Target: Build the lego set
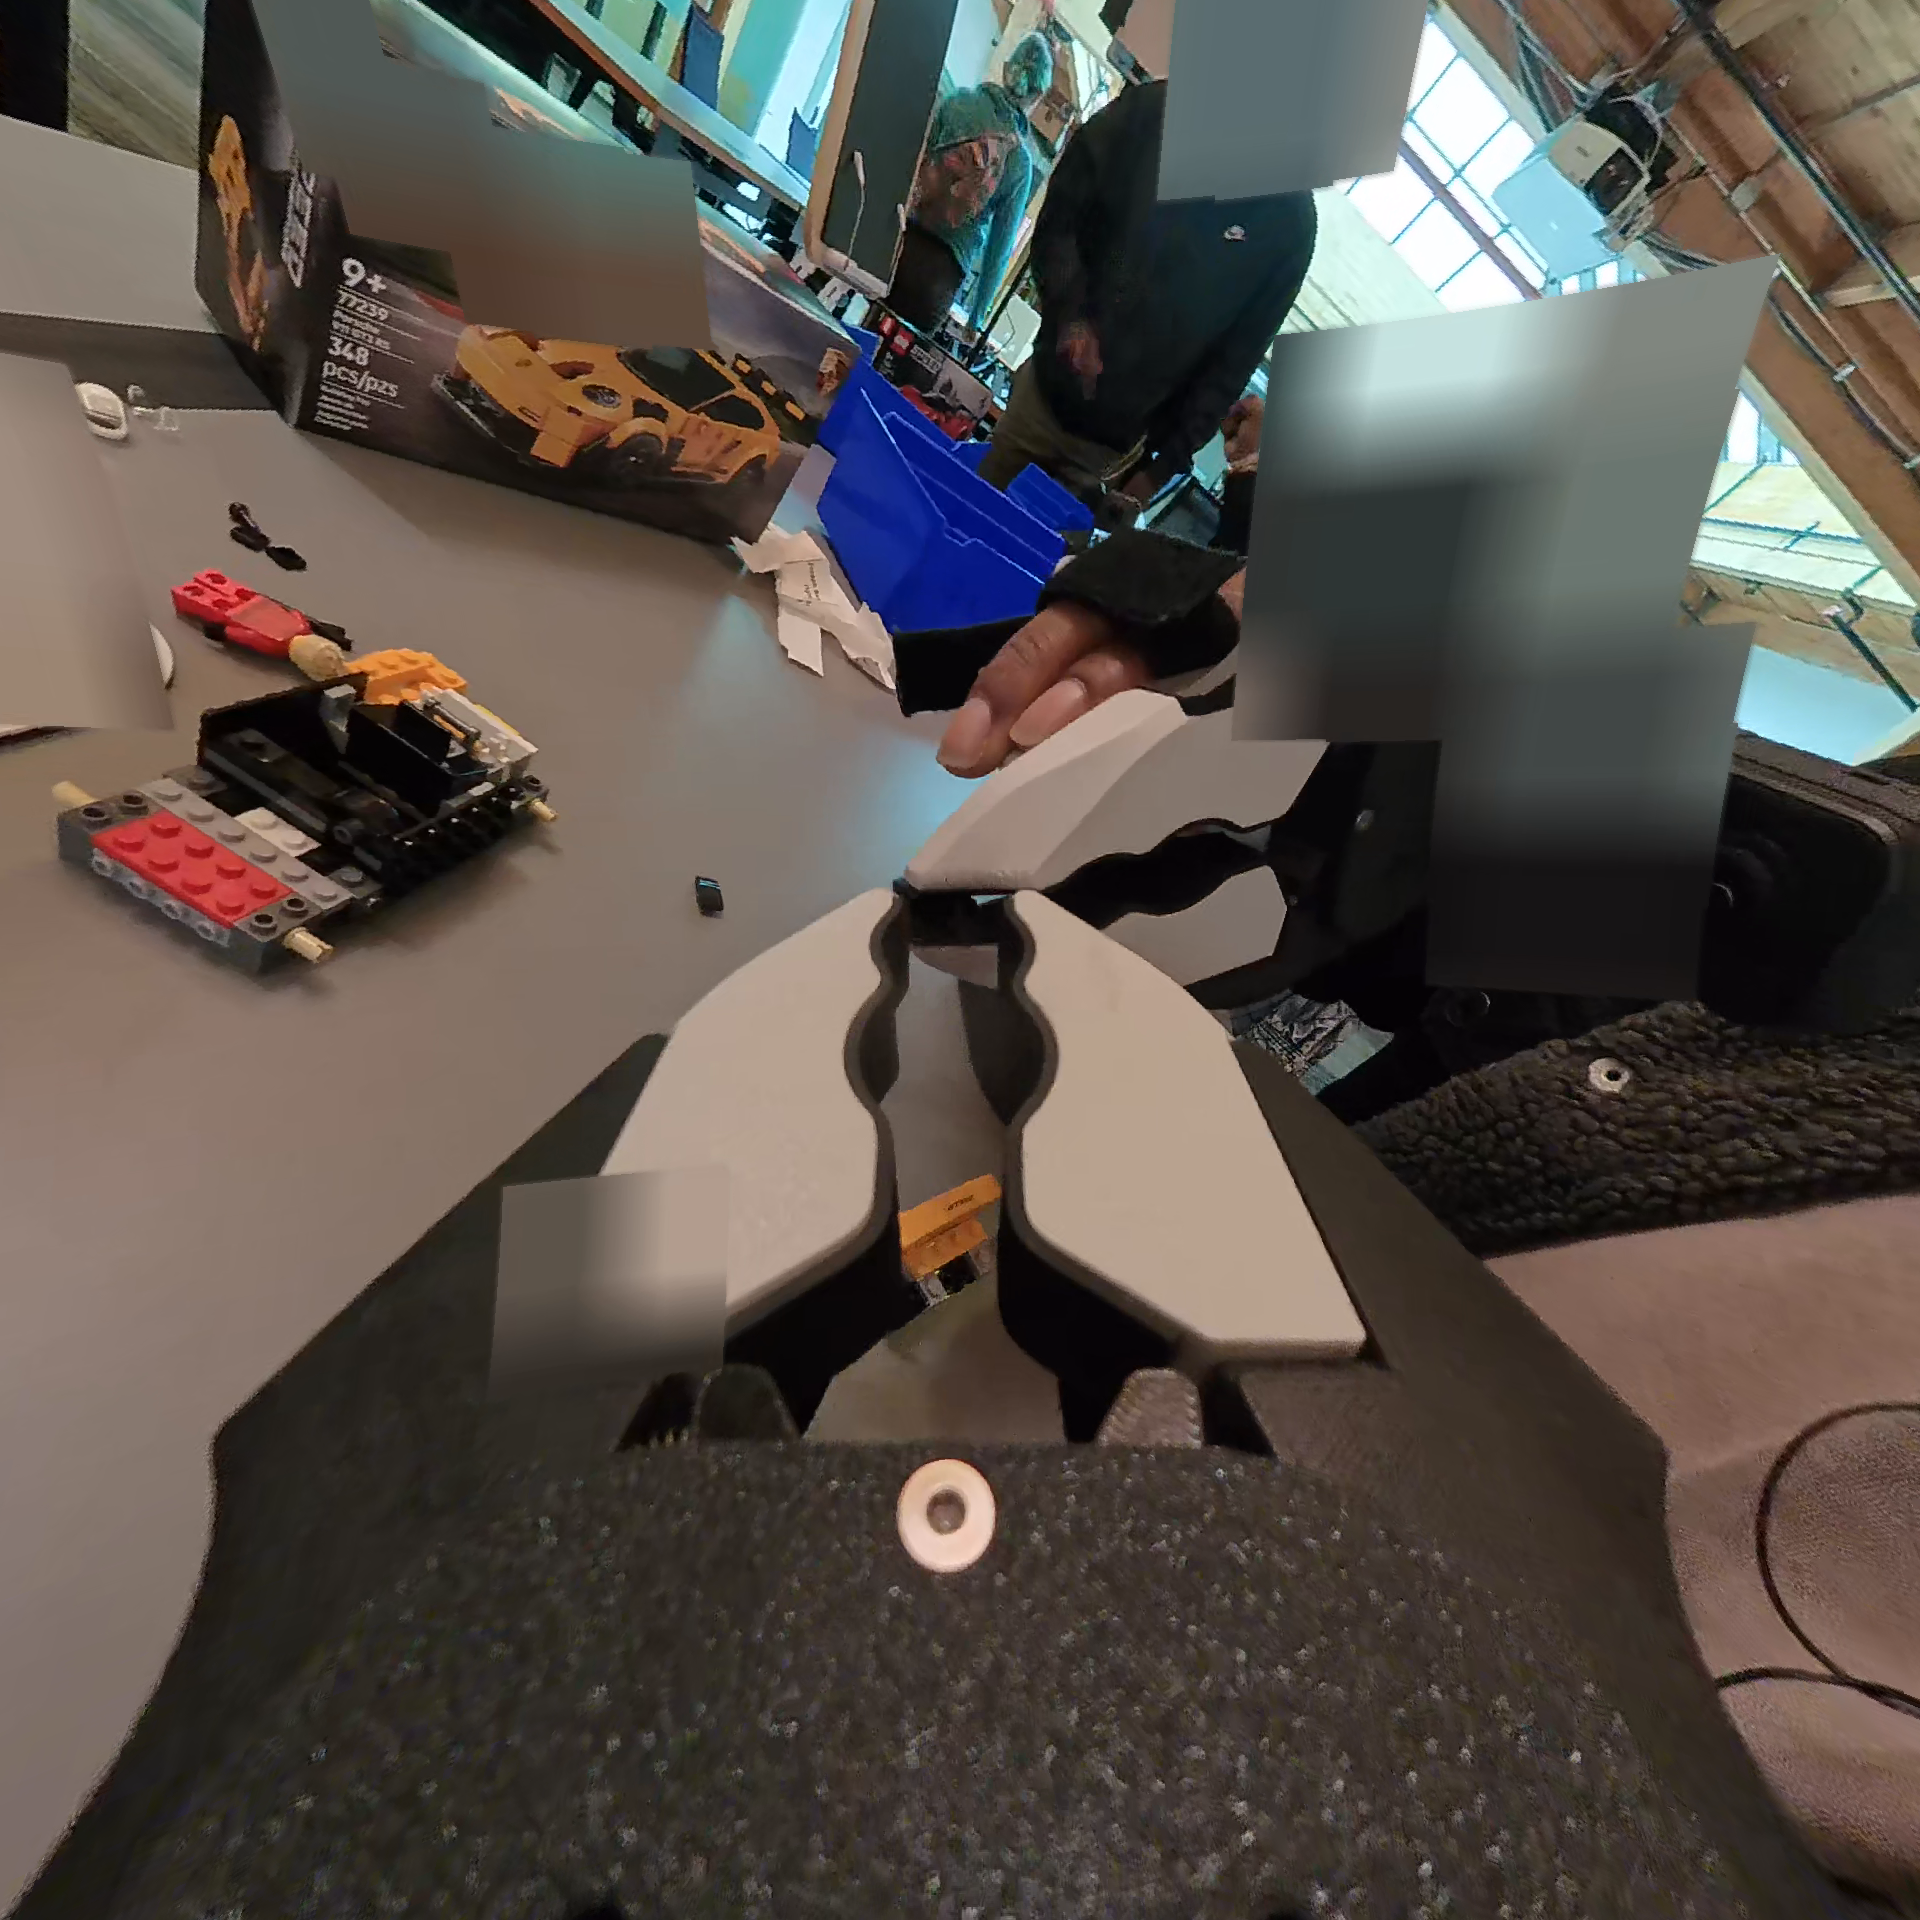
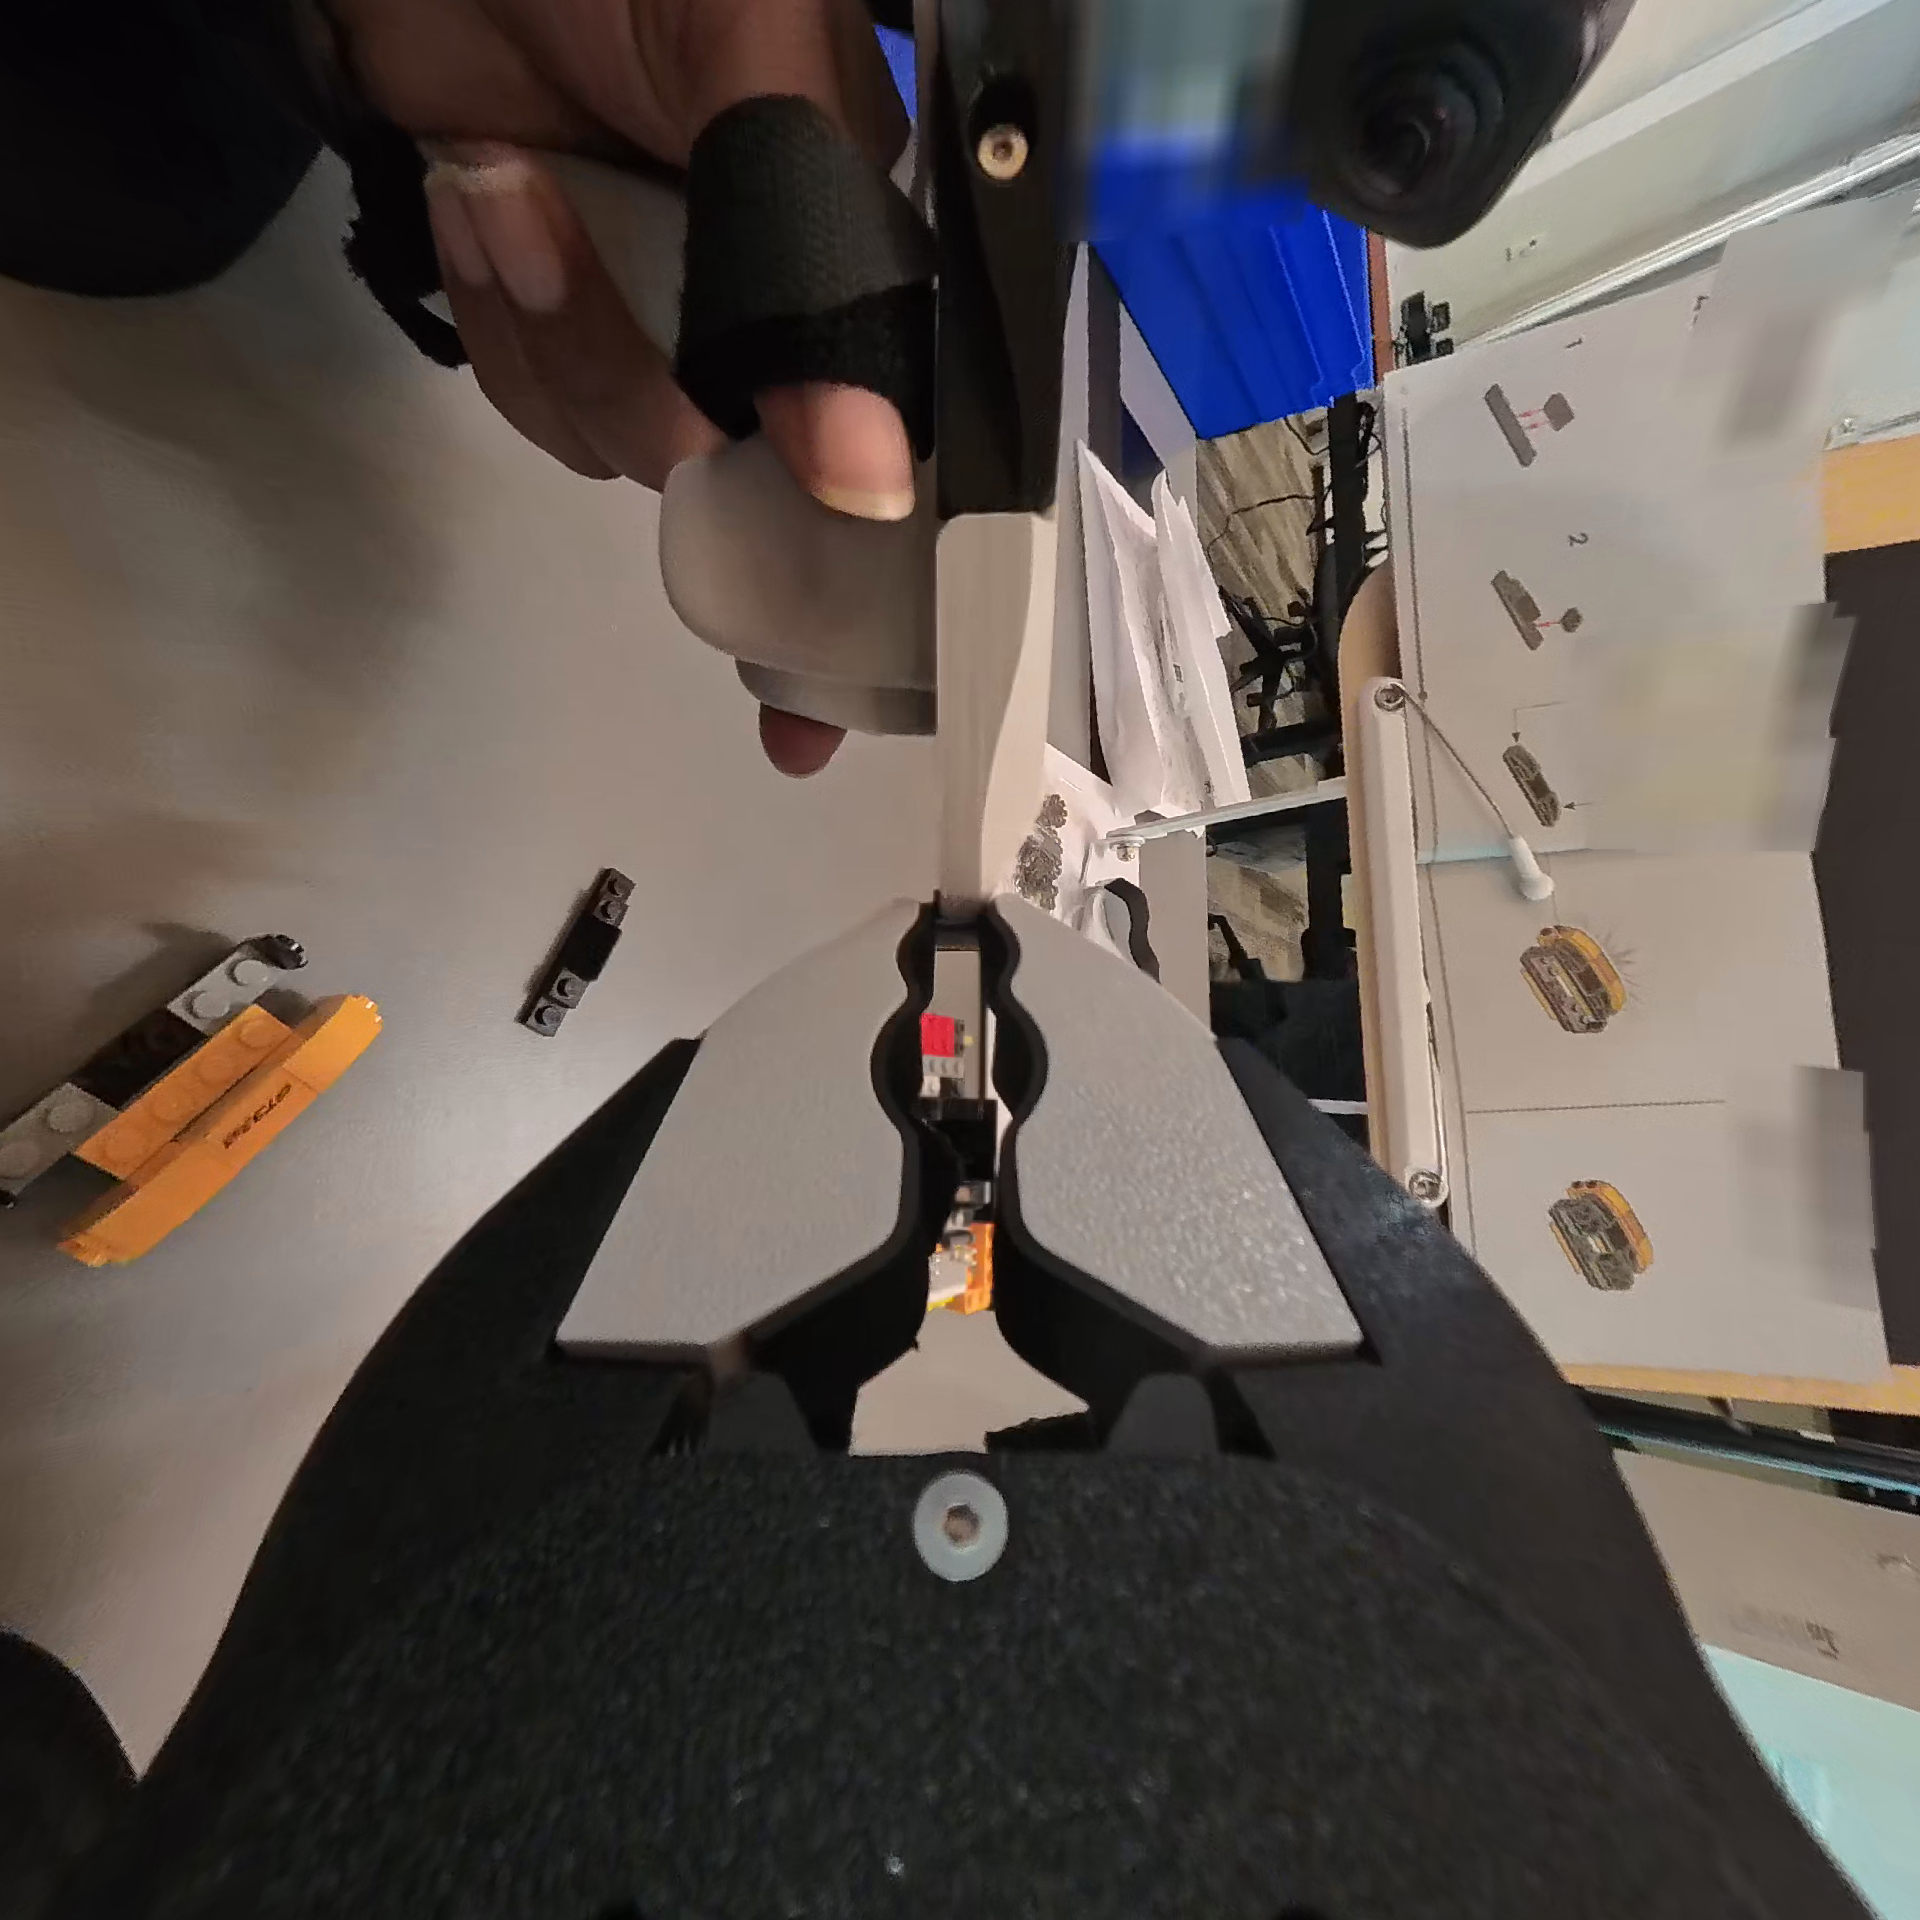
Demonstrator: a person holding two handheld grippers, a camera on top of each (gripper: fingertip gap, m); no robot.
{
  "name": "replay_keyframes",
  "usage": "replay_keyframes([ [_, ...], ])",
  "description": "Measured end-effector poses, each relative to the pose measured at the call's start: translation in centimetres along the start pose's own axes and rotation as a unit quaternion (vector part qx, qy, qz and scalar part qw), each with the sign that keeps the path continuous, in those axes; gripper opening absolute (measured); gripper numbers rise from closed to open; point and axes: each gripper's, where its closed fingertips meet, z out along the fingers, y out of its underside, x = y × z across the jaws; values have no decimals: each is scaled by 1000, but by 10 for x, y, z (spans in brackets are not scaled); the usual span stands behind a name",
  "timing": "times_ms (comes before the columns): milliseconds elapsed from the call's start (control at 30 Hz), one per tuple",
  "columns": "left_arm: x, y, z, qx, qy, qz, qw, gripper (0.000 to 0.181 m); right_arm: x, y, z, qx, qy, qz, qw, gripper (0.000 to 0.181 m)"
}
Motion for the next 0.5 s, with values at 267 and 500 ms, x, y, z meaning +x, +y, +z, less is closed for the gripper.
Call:
replay_keyframes([
  [267, 1, 4, 2, -12, 4, 0, 1000, 10, -2, -1, -3, -5, 5, -12, 1000, 8],
  [500, 11, 9, 1, -29, 55, -13, 998, 3, -7, -7, -14, 51, -46, 14, 998, 8],
])
